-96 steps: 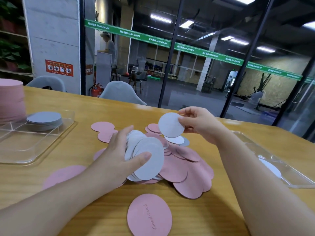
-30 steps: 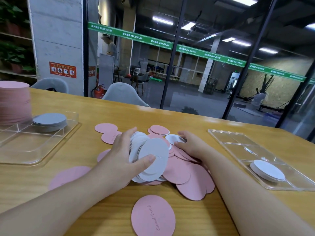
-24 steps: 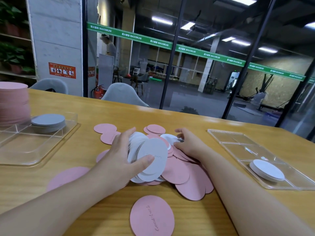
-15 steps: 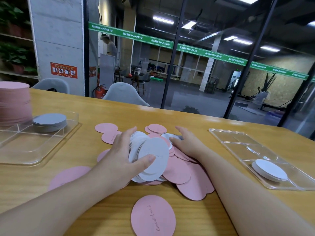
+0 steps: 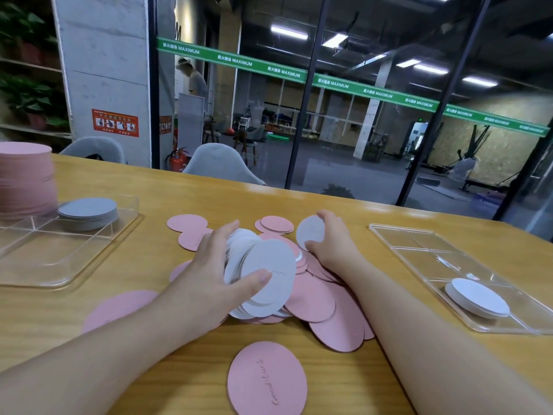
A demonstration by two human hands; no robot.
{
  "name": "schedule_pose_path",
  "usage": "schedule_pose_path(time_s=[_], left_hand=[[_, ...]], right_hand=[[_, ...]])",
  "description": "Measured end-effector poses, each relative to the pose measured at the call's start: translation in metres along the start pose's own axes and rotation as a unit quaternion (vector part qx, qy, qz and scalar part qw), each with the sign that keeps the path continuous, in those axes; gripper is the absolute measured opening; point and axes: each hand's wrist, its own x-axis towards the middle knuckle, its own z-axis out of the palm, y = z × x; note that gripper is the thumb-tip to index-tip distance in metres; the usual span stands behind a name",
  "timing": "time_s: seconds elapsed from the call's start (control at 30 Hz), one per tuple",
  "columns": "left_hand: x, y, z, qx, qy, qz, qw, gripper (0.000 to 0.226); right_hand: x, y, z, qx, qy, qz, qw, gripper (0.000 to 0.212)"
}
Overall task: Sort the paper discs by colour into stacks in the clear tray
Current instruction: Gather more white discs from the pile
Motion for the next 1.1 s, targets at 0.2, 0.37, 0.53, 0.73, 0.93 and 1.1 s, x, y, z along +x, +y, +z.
schedule_pose_path(time_s=[0.2,0.37,0.53,0.73,0.93,1.1], left_hand=[[0.001,-0.001,0.0,-0.008,-0.006,-0.003,1.0,0.109],[0.001,-0.001,0.0,-0.02,-0.003,-0.009,1.0,0.111],[0.002,-0.001,-0.001,-0.027,-0.006,-0.007,1.0,0.11],[0.003,-0.003,-0.001,-0.026,-0.002,-0.006,1.0,0.113],[0.002,-0.002,-0.001,-0.032,0.001,-0.012,0.999,0.116],[0.002,-0.002,-0.001,-0.015,0.001,-0.009,1.0,0.112]], right_hand=[[-0.009,-0.012,-0.022,0.168,0.057,-0.007,0.984,0.02],[-0.022,-0.039,-0.043,0.303,0.041,-0.086,0.948,0.021],[-0.06,-0.051,-0.066,0.445,-0.031,-0.151,0.882,0.016],[-0.08,-0.04,-0.046,0.334,-0.009,-0.222,0.916,0.015],[-0.091,-0.032,-0.023,0.212,-0.007,-0.28,0.936,0.01],[-0.092,-0.03,-0.024,0.206,-0.001,-0.289,0.935,0.013]])
